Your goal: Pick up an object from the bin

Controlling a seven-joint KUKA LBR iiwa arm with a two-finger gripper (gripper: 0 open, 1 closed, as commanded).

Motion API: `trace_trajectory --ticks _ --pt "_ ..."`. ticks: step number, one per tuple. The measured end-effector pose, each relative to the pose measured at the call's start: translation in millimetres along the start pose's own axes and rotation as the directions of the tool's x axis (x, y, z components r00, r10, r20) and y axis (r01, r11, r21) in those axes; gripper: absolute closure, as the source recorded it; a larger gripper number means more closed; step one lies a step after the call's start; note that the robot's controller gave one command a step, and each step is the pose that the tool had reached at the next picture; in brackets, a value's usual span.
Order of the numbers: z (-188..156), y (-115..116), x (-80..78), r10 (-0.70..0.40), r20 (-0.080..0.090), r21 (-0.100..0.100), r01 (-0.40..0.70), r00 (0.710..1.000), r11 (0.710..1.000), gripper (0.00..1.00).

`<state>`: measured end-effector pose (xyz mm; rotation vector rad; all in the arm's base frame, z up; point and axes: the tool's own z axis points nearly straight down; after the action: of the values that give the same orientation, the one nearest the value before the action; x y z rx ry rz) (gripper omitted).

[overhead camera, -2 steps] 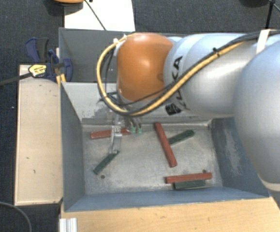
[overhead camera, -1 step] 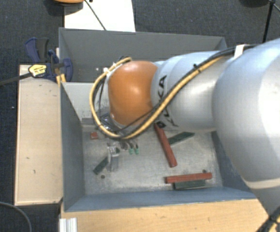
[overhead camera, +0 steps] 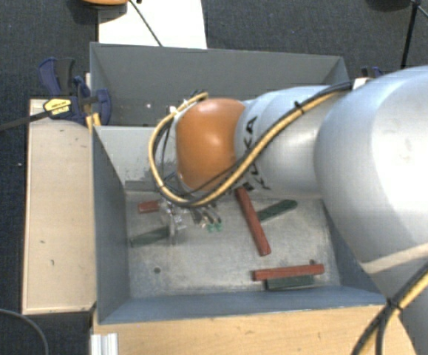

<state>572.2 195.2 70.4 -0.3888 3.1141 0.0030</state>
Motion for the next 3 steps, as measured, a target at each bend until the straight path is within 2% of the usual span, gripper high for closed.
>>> trace_trajectory --ticks 1,2,3 --pt "0.0 -0.1 0.0 0.002 0.000 0.000 -0.002 1.000 1.000 1.00" --pt "-56.8 0.1 13.0 -0.002 -0.008 0.001 0.002 1.000 1.000 1.00" --pt "-127.6 17.8 -3.6 0.019 -0.003 0.001 -0.019 1.000 1.000 1.00"
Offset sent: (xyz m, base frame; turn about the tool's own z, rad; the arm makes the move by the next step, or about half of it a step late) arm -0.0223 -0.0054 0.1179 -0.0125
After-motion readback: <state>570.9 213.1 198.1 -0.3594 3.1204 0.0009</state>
